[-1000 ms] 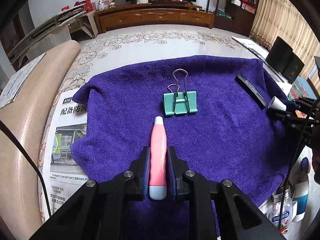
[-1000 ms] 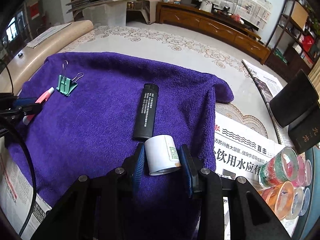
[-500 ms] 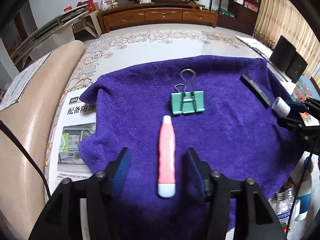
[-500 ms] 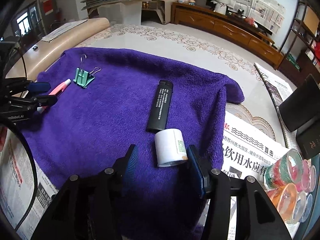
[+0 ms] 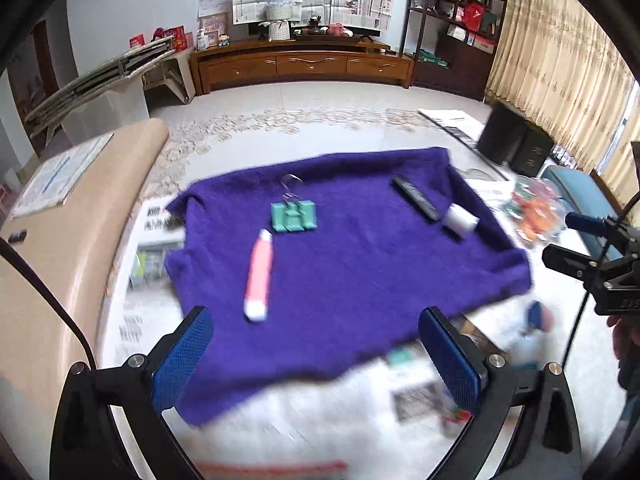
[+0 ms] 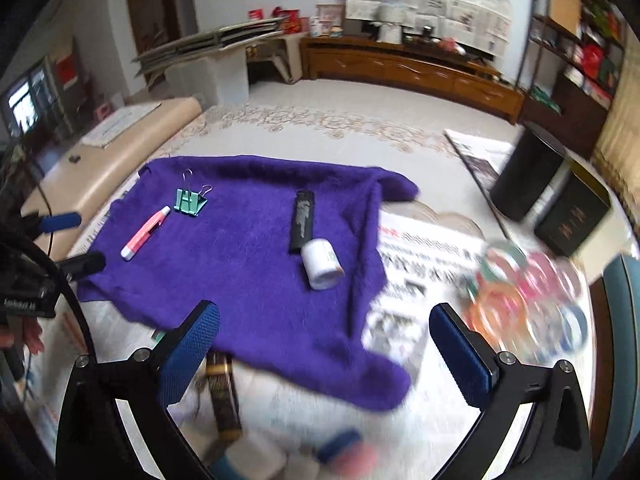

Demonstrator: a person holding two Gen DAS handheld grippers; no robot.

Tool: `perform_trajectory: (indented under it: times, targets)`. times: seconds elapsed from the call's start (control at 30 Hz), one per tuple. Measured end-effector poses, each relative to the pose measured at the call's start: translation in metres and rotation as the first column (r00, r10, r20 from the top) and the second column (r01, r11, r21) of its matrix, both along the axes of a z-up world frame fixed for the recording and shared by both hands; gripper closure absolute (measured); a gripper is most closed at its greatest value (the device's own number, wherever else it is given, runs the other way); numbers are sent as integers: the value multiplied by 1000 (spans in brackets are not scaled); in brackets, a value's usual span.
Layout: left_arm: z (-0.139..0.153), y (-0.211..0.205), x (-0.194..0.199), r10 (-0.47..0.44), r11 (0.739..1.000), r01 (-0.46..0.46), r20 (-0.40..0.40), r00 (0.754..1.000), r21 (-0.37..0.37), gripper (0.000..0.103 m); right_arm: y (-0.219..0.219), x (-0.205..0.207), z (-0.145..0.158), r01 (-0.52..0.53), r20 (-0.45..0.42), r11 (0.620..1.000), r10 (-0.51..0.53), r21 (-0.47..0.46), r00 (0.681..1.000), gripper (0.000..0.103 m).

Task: Organize rigid objects
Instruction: 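Grasp the clear candy jar with the left tool while the right tool moves toward the pink-lidded jar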

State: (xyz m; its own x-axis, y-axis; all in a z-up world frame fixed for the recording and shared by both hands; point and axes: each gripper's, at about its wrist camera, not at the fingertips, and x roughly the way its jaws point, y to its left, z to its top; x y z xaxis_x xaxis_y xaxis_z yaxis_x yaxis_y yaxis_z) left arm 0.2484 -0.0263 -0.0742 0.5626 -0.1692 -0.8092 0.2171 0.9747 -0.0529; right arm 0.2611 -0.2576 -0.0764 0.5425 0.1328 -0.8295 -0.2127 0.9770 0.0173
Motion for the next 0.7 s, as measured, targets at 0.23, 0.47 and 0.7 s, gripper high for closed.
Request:
perform_trajectory:
  times: [0.23, 0.47, 0.7]
  targets:
    - [-17, -38, -44, -45, 997, 40, -74, 996, -61, 0, -39, -60, 9, 90, 2, 996, -90, -1, 996, 0]
    - [-50, -68, -53, -33, 998, 26, -133, 991, -60, 0, -93, -104, -14, 194, -6, 978, -194, 72, 981, 0]
    - [-67, -73, -43, 23, 1000, -21, -160, 987, 10, 0, -120, -120, -26, 238, 36, 969, -241, 72, 970, 0]
